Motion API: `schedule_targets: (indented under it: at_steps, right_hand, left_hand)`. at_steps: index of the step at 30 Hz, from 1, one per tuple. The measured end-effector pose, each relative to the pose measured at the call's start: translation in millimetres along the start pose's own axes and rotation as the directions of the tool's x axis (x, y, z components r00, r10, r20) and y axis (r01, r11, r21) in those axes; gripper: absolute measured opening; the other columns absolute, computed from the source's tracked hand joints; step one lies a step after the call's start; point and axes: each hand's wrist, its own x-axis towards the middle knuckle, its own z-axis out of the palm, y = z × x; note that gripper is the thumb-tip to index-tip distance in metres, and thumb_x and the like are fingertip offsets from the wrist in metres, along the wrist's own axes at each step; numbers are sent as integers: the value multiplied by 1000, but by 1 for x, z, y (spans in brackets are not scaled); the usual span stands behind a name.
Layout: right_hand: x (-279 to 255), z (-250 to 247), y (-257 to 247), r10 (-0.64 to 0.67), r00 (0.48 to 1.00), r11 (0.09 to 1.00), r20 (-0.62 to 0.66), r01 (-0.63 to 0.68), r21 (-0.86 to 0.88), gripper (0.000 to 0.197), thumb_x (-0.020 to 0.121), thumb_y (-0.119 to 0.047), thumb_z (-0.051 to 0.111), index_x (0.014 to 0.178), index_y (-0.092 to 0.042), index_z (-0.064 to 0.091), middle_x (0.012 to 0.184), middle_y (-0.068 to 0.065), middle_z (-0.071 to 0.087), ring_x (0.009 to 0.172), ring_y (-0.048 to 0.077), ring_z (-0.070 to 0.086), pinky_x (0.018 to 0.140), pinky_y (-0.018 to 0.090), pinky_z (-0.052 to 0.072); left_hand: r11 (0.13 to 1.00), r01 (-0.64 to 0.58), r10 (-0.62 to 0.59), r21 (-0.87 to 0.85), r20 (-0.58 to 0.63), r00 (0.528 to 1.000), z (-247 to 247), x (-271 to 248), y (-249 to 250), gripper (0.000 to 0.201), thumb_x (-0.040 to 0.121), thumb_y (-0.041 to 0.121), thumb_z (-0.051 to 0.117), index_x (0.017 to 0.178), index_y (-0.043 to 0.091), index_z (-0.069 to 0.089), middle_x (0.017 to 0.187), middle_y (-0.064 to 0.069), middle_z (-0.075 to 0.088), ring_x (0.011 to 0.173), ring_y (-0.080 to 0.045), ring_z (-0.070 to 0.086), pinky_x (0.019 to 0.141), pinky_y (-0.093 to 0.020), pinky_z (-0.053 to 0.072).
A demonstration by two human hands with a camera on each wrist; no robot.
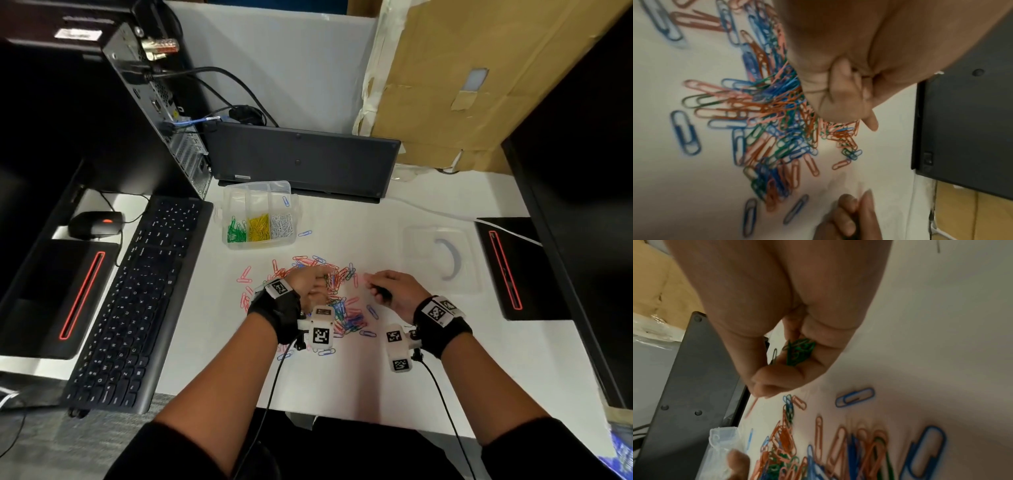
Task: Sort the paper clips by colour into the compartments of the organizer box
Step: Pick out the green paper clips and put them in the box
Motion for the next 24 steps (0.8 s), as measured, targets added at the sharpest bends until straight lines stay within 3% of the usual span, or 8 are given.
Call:
schedule_targets:
  at_steps: [3,7,10,13,15,18,22,24]
  right_hand:
    - [0,0,1,-68,997,987,-49,60,-147,13,80,-8,79,78,-4,66,66,8,65,58,14,58,57,22,51]
    - [3,-1,-1,-110,990,977,-90,91,-191,13,79,-11,80,78,-4,70,65,8,65,58,15,56,59,24,51]
    - [0,-1,-6,-96,992,987,-85,84,-135,9,88,-8,70,92,-1,73,72,10,66,61,16,58,57,22,51]
    - [-5,0,-11,-43,999,999,-30,43,3,14,95,-3,59,100,0,71,77,12,65,62,17,61,56,22,53]
    - [-7,4,-14,8,1000,995,-17,-7,97,17,97,-7,56,103,1,69,74,11,62,61,17,59,55,23,51]
    - [-5,10,-17,26,997,999,-68,-23,38,25,98,-22,57,100,0,70,64,3,53,56,13,48,49,21,41]
    - [2,17,-18,0,989,995,-146,-13,-95,25,96,-24,61,99,-1,72,60,-2,44,52,11,38,44,20,31]
    - [6,18,-19,-107,974,932,-198,29,-360,20,90,-25,70,97,-7,75,62,-5,54,59,14,50,48,21,38]
  left_hand:
    - [996,-83,82,-24,-33,996,4,3,5,17,98,10,45,99,12,62,52,7,20,43,-8,16,39,-19,14]
    - [901,-335,361,275,-51,931,5,10,5,17,91,8,59,93,21,69,59,3,32,47,-11,29,45,-22,25]
    - [637,-427,566,642,-14,824,5,12,2,9,85,21,70,85,31,71,58,6,47,51,-10,43,52,-20,39]
    - [371,-360,628,856,54,777,12,14,-1,14,80,35,74,90,26,72,69,11,59,62,-6,53,61,-16,42]
    - [250,-305,628,919,86,773,17,18,-1,19,79,39,74,91,25,72,83,10,66,74,-9,58,67,-19,41]
    - [203,-259,617,944,82,782,20,23,-3,14,80,37,71,87,26,74,88,5,73,81,-15,66,64,-19,41]
    - [198,-309,618,930,126,776,18,22,-5,12,83,26,69,86,20,78,90,2,74,84,-17,66,65,-17,39]
    - [267,-346,629,899,110,770,14,21,-3,9,82,22,71,81,15,78,84,1,73,78,-16,65,60,-14,39]
